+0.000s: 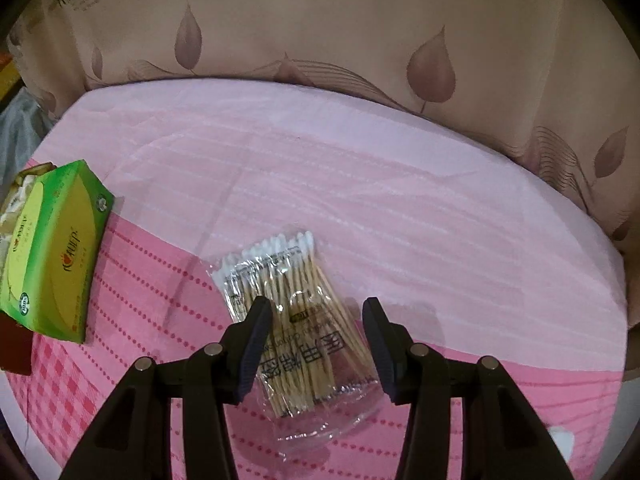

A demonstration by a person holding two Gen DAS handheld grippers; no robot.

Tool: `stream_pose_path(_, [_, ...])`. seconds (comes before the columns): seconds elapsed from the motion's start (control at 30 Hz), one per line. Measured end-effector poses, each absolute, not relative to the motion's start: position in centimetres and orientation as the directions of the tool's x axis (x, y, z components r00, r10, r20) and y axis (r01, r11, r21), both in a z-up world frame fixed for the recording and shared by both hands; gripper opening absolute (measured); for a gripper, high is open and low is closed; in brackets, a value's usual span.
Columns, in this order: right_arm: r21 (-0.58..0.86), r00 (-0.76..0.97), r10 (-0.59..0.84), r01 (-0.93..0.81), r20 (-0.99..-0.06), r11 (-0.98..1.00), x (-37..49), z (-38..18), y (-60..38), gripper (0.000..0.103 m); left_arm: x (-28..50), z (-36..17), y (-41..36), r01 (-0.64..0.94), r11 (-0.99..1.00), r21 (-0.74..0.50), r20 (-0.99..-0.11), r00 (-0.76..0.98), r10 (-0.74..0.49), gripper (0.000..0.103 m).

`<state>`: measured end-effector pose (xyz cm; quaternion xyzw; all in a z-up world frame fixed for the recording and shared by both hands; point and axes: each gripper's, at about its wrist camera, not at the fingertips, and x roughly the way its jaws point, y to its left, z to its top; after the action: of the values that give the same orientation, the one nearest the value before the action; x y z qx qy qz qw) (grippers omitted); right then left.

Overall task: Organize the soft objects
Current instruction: 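Grasp the cotton swab pack with the left tool while the right tool holds the sock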

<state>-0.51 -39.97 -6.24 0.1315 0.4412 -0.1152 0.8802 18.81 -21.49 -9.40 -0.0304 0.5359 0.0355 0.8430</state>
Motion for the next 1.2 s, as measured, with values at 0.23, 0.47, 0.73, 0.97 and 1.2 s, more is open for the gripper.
stream_pose_path(0.23, [0.132, 0.585, -0.085, 0.318, -0.807, 0.939, -0.5, -6.2, -39.9, 0.066, 17.5, -9.7, -20.4, -0.071, 0.997, -0.002, -0.890, 0.454, 0.031, 0.049])
stream_pose_path(0.47, [0.132, 0.585, -0.084, 0.318, -0.807, 0.939, -0.5, -6.2, -39.9, 0.066, 15.5, -9.4, -18.3, 0.039, 0.999, -0.012, -0.884, 0.467, -0.028, 0.049])
stream_pose_path(0.73, [0.134, 0.585, -0.083, 0.318, -0.806, 0.939, -0.5, -6.1, -39.8, 0.066, 13.0, -9.3, -15.1, 0.262, 0.965, -0.008, -0.871, 0.472, -0.135, 0.049])
stream_pose_path(0.97, [0.134, 0.585, -0.083, 0.318, -0.807, 0.939, -0.4, -6.1, -39.8, 0.066, 12.2, -8.9, -11.6, 0.336, 0.940, -0.057, -0.856, 0.468, -0.219, 0.049])
stream_pose_path(1.2, [0.131, 0.584, -0.085, 0.318, -0.807, 0.939, -0.3, -6.1, -39.7, 0.066, 12.7, -8.9, -11.0, 0.327, 0.942, -0.073, -0.859, 0.459, -0.226, 0.049])
